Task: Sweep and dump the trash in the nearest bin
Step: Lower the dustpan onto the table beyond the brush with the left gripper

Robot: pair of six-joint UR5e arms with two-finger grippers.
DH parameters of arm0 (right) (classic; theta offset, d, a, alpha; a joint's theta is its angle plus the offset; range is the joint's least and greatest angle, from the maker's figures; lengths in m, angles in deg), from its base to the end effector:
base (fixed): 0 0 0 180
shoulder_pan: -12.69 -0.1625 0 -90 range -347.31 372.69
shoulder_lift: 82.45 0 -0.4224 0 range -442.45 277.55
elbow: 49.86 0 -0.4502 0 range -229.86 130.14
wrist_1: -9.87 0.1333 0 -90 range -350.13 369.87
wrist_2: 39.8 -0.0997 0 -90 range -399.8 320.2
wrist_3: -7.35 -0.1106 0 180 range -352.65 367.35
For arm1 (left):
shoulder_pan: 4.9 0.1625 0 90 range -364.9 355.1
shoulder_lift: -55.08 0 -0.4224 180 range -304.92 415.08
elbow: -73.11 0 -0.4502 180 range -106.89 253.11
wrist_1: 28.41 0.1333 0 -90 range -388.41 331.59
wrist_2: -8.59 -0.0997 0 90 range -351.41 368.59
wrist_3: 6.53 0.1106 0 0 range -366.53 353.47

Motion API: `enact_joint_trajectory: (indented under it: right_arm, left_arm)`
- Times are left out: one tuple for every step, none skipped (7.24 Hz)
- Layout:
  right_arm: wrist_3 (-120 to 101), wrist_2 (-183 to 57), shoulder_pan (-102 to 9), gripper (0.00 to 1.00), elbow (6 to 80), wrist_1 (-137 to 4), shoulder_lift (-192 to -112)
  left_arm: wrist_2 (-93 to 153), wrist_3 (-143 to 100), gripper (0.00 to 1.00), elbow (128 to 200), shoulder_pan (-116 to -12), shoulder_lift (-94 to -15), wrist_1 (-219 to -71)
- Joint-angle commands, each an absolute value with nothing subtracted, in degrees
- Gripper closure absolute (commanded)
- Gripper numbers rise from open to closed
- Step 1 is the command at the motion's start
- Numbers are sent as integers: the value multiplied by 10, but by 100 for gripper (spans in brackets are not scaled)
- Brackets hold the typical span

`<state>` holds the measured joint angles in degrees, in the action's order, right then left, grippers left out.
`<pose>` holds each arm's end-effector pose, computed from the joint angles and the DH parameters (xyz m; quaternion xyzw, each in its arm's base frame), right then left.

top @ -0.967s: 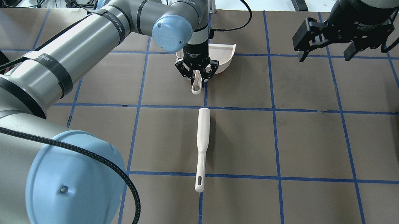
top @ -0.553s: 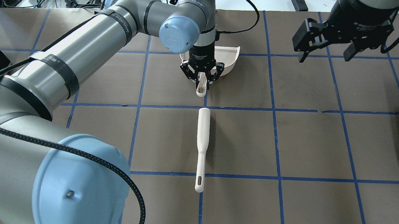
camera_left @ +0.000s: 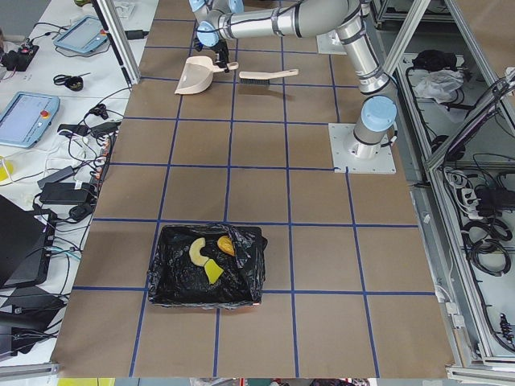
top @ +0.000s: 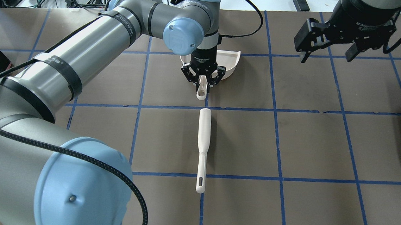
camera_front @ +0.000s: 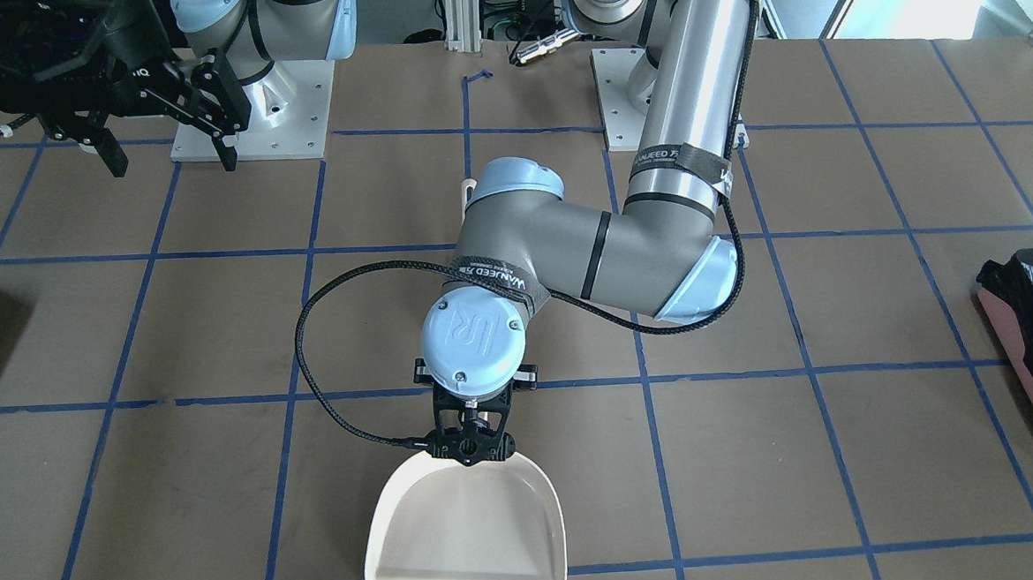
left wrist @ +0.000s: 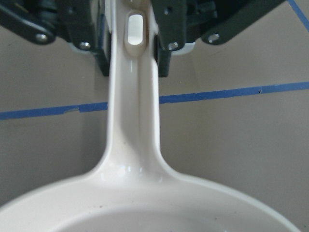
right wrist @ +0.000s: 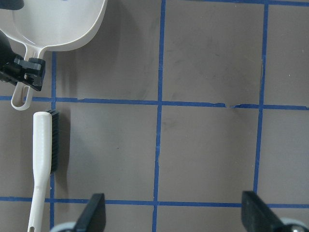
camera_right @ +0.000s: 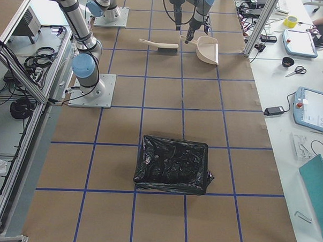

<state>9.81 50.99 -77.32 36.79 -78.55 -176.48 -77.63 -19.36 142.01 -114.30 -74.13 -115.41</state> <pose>0.1319 -0.5271 0.5417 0.0212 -0.9985 0.0504 0.0080 -0.3859 -0.6724 0.2173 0.0524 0.9894 0.1353 0.0051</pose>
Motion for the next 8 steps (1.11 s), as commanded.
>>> enact_joint_trajectory:
  right_arm:
    - [99,510,-773,0,368,-785,-1765]
    - [98,510,-773,0,368,-785,-1766]
    - [98,510,-773,0,368,-785,-1766]
    - [98,510,-773,0,368,-785,-1766]
    - [98,510,-773,0,368,-785,-1766]
    - [98,510,-773,0,368,-785,-1766]
    - [98,510,-773,0,368,-785,-1766]
    - [98,510,-773,0,369,-785,-1765]
  left_arm:
    - [-783,-193,53,1420,-1143,-740,-1153]
    - [-783,-193,47,1420,-1143,-738,-1154]
    - [-784,-194,33,1420,-1143,-738,-1153]
    - [-784,-194,18,1419,-1143,-737,-1153]
    - [-784,-194,2,1419,-1144,-733,-1153]
    - [-785,-194,0,1419,-1145,-725,-1155]
    - [-794,-193,0,1419,-1145,-711,-1157]
    - [-809,-193,0,1422,-1147,-699,-1159]
